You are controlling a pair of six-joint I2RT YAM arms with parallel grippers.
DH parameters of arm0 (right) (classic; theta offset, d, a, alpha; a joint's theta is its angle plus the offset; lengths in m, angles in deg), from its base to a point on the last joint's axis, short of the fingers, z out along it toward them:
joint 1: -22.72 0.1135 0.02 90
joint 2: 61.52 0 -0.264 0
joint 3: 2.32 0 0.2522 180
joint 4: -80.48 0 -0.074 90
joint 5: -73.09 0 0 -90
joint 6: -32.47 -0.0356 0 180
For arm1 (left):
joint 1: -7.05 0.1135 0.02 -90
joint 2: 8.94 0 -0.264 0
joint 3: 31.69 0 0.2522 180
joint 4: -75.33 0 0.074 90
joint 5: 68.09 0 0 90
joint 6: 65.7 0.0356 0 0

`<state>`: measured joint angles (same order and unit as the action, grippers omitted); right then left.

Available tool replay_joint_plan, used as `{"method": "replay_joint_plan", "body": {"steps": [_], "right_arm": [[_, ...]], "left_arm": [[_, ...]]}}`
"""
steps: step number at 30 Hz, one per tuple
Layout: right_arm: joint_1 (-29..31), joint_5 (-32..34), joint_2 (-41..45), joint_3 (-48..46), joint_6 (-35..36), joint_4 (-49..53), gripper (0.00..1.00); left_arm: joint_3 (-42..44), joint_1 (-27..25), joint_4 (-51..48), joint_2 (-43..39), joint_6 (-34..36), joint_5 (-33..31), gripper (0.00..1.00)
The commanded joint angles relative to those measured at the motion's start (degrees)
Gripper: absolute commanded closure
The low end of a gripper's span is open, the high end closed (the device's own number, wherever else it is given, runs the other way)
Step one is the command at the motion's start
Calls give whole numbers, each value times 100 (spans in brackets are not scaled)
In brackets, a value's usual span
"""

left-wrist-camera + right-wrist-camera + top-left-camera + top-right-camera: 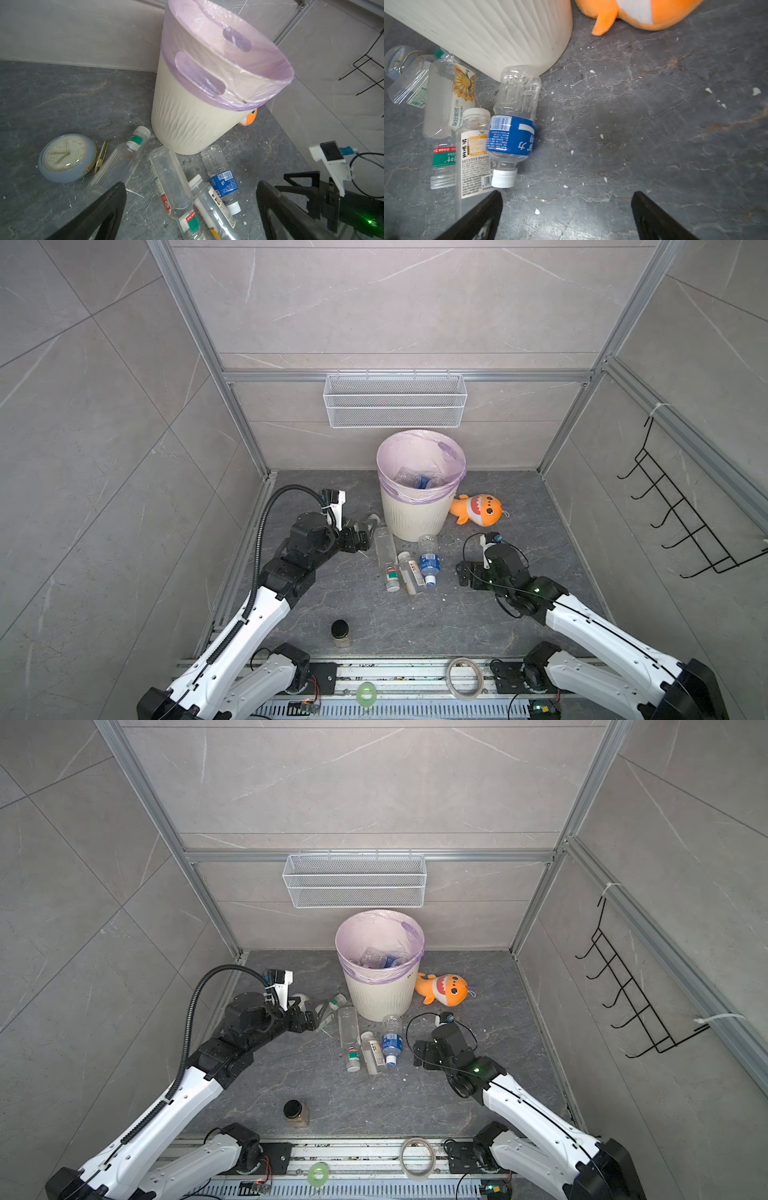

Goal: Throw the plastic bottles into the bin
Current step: 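Withdraw the left gripper toward the pile while the right gripper moves toward the blue-labelled bottle, then lower the right gripper onto the blue-labelled bottle beside the bin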

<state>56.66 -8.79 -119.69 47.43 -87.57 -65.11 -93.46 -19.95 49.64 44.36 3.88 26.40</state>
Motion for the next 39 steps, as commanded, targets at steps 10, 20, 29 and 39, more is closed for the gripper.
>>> {"method": "replay_joint_plan", "body": {"steps": [10,20,29,39], "right_arm": [[557,190,-1470,993,-63,-203,2],[623,146,-2120,1429,-90,-204,2],[645,111,-2467,1647,-177,-256,1],[641,131,-2893,1884,-169,-306,1]], "left_arm": [[1684,-2,353,-936,-410,-599,1],[2441,-6,677,-1143,-263,-632,2],[2899,2,1104,-1198,28,-622,2],[3052,2,1366,-1146,76,-393,2]]}}
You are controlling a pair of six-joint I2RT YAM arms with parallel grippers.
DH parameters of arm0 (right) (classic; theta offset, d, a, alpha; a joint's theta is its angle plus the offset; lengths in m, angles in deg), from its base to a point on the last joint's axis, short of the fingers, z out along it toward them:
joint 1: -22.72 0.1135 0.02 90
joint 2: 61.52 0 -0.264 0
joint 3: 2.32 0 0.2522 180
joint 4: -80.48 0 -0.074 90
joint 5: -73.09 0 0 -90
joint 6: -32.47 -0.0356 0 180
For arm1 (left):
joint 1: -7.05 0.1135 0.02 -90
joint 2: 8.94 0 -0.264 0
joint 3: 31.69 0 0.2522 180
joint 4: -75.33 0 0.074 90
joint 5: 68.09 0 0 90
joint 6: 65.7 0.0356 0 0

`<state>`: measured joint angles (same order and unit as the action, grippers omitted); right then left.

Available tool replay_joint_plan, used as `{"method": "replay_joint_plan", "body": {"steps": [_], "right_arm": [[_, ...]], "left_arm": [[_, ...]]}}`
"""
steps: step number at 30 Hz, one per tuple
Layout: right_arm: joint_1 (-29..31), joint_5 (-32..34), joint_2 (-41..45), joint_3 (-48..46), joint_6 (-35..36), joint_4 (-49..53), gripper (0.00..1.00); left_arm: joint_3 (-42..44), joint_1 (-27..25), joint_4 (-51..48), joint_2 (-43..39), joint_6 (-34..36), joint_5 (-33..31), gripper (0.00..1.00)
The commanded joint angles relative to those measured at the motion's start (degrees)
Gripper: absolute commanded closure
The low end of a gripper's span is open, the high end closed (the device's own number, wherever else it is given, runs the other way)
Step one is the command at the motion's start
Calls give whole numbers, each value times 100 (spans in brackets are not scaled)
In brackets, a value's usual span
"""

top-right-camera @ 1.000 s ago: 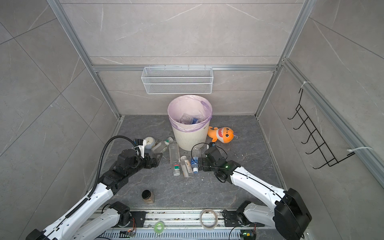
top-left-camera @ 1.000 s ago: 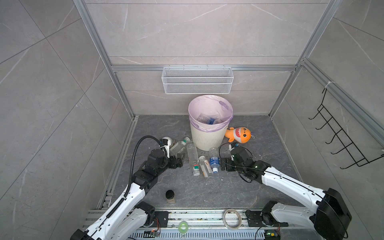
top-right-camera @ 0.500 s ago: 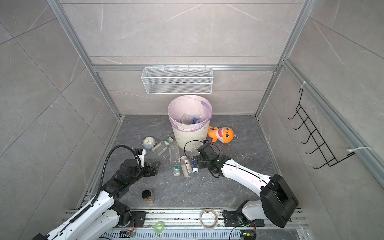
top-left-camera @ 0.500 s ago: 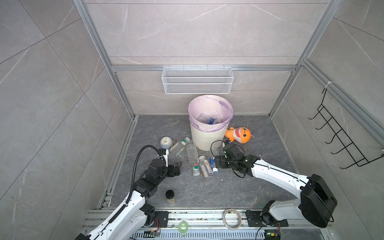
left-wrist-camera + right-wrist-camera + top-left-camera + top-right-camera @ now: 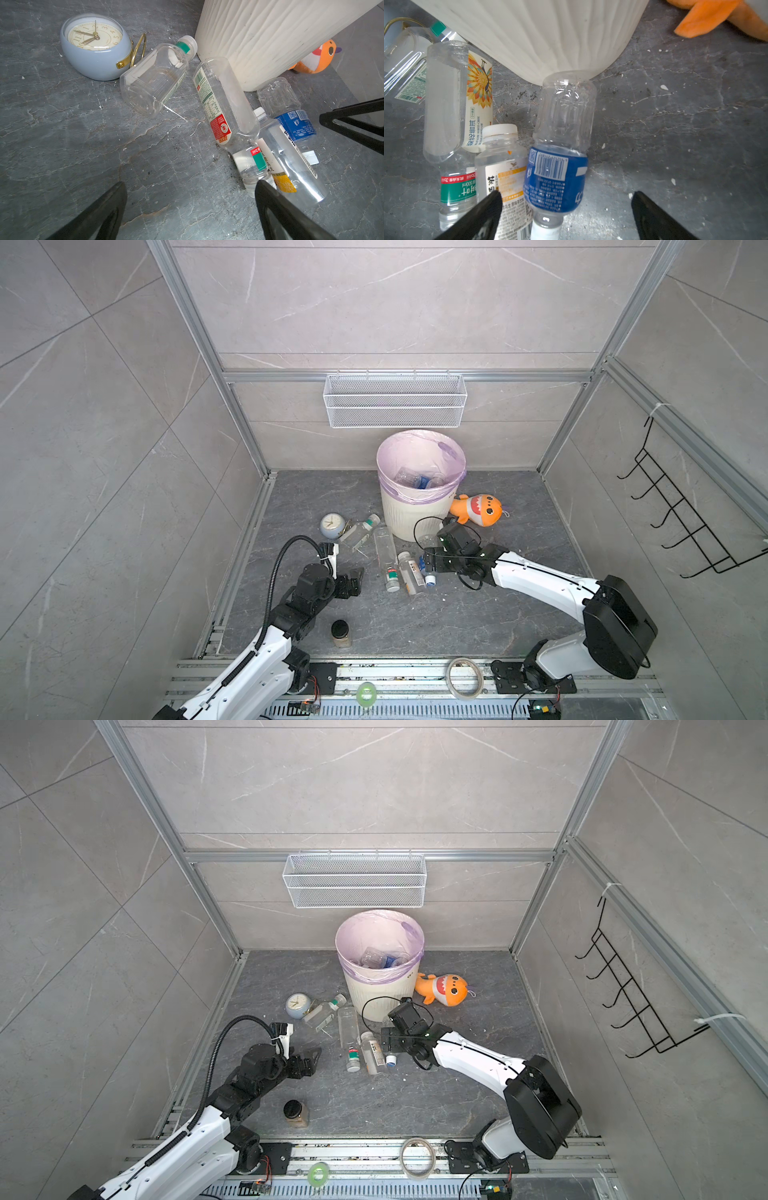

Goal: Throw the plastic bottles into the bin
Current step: 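Lower the right gripper onto the blue-labelled bottle beside the bin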

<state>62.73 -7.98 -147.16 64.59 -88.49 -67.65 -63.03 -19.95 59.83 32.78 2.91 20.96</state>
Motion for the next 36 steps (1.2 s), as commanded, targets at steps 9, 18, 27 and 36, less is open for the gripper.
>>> {"method": "replay_joint_plan", "body": {"steps": [9,18,27,36], "right_arm": [[38,31,-502,357,-131,-131,1],[38,21,-957,608,-196,-240,2],[34,83,-1276,772,-191,-267,3],[35,94,-1496,836,-202,-311,8]], "left_arm": [[52,2,419,4,147,174,3],[104,2,464,-91,160,193,3],[124,2,471,-138,152,210,3],[126,2,481,-133,155,209,4]]}}
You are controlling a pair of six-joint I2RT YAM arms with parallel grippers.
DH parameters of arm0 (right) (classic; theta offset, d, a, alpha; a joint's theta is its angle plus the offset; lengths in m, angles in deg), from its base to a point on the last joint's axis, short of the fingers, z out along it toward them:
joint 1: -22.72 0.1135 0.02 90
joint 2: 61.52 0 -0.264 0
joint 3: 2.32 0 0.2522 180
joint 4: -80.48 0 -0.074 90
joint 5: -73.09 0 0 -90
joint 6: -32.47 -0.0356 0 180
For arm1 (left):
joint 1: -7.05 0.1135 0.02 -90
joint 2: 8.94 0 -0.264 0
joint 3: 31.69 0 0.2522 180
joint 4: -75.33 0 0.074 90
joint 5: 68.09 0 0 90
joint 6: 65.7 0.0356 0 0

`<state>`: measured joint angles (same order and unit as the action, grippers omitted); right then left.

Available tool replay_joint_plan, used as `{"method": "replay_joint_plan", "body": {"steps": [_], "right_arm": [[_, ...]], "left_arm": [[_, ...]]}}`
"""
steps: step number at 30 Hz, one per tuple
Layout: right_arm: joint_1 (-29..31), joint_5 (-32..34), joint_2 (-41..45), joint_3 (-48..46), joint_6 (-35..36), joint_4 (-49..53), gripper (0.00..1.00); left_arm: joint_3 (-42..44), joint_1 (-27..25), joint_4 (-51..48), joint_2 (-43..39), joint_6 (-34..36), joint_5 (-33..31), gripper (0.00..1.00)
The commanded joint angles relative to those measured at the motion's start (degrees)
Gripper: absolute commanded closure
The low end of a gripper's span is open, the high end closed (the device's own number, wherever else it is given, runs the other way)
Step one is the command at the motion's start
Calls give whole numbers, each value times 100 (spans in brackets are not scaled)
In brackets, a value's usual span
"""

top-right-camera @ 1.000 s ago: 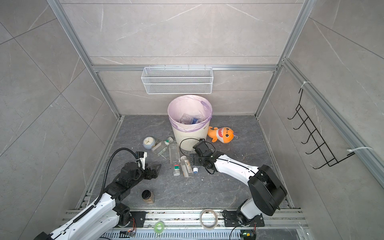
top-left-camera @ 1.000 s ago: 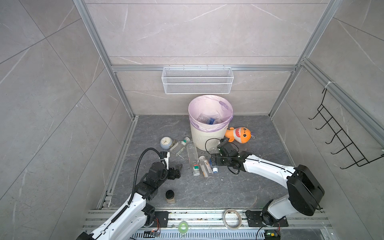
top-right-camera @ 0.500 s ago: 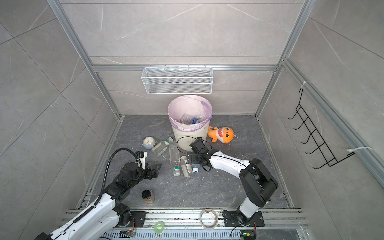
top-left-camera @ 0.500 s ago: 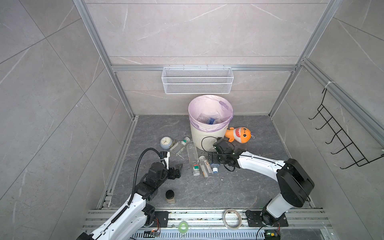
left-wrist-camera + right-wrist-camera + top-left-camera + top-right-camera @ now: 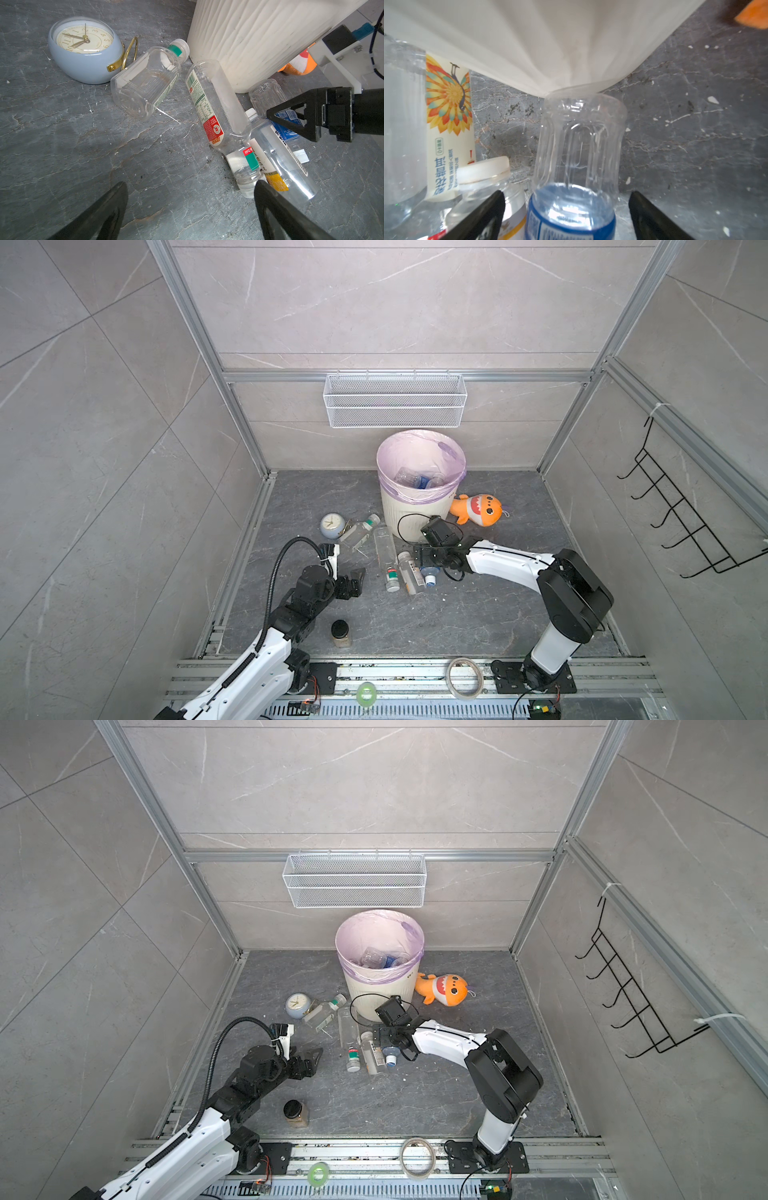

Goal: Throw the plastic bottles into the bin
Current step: 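Lower the right gripper onto the blue-labelled bottle beside the bin, then close the right gripper on the blue-labelled bottle and lift it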

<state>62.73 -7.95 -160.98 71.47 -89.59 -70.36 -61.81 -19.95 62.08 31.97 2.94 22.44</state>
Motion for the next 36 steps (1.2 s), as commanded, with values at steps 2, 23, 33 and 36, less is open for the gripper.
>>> {"method": "replay_joint_plan", "body": {"steps": [2,23,33,36], "right_arm": [[34,81,-152,176,-73,-34,13],[24,123,-504,278,-29,91,26],[28,221,-322,-22,-3,66,36],[27,230,-238,-132,-9,10,37]], "left_arm": [[6,2,256,-51,150,61,4],[10,2,281,-38,142,43,4],[1,2,300,3,139,60,4],[1,2,297,-3,141,53,4]]}}
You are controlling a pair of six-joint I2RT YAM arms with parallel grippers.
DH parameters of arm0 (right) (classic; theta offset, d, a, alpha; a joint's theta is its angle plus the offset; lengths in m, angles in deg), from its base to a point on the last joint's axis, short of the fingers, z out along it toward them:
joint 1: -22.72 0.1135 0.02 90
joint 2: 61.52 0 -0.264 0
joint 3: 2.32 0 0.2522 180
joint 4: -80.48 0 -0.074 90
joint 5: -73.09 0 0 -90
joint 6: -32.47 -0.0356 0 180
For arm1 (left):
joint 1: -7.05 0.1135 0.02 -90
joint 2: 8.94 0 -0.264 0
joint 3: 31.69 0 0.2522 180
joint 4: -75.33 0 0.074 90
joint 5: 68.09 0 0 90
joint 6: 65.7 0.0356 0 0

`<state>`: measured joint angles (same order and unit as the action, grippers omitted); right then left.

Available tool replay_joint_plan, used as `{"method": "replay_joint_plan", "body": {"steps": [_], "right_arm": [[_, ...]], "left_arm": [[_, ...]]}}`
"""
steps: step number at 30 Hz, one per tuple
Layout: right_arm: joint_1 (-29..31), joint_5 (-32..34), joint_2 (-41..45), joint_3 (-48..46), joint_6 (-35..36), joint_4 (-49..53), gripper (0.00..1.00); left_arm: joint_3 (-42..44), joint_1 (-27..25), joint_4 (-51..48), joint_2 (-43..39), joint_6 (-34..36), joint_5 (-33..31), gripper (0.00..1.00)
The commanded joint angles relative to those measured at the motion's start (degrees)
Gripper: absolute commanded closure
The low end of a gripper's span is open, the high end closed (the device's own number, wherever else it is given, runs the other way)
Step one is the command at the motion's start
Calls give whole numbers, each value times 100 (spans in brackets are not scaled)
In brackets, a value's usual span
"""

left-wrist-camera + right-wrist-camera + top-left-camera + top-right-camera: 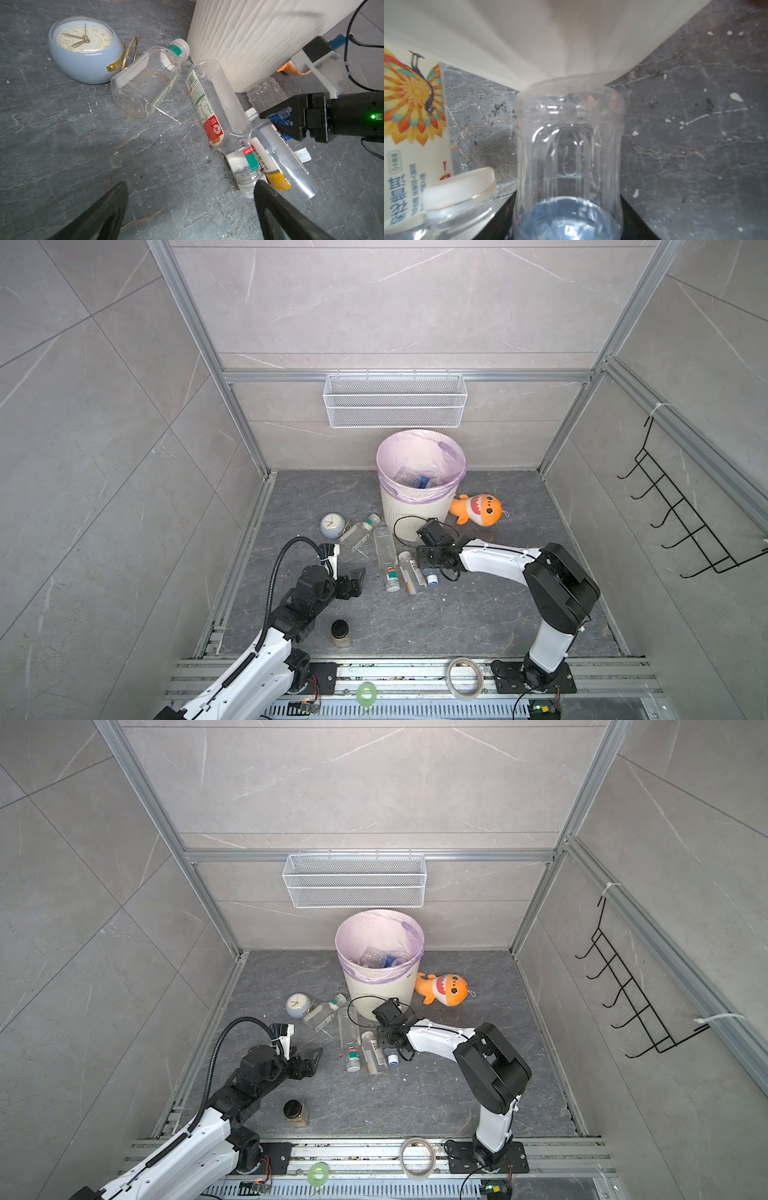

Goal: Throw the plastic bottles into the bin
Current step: 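Close the right gripper on the blue-labelled bottle and lift it, then carry the blue-labelled bottle with the right gripper over the bin and release it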

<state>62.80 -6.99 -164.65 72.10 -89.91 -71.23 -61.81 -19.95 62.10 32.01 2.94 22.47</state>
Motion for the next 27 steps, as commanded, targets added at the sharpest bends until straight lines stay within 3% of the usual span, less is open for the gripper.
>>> {"method": "replay_joint_plan", "body": {"steps": [1,12,27], "right_arm": [[18,150,186,-267,17,65,38],[18,327,1150,-1278,37,-568,38],[31,410,3657,-3077,267,-1127,39]], "left_arm": [[1,2,295,-2,141,57,4],[1,2,297,4,133,15,4],[-5,2,293,46,133,32,4]]}}
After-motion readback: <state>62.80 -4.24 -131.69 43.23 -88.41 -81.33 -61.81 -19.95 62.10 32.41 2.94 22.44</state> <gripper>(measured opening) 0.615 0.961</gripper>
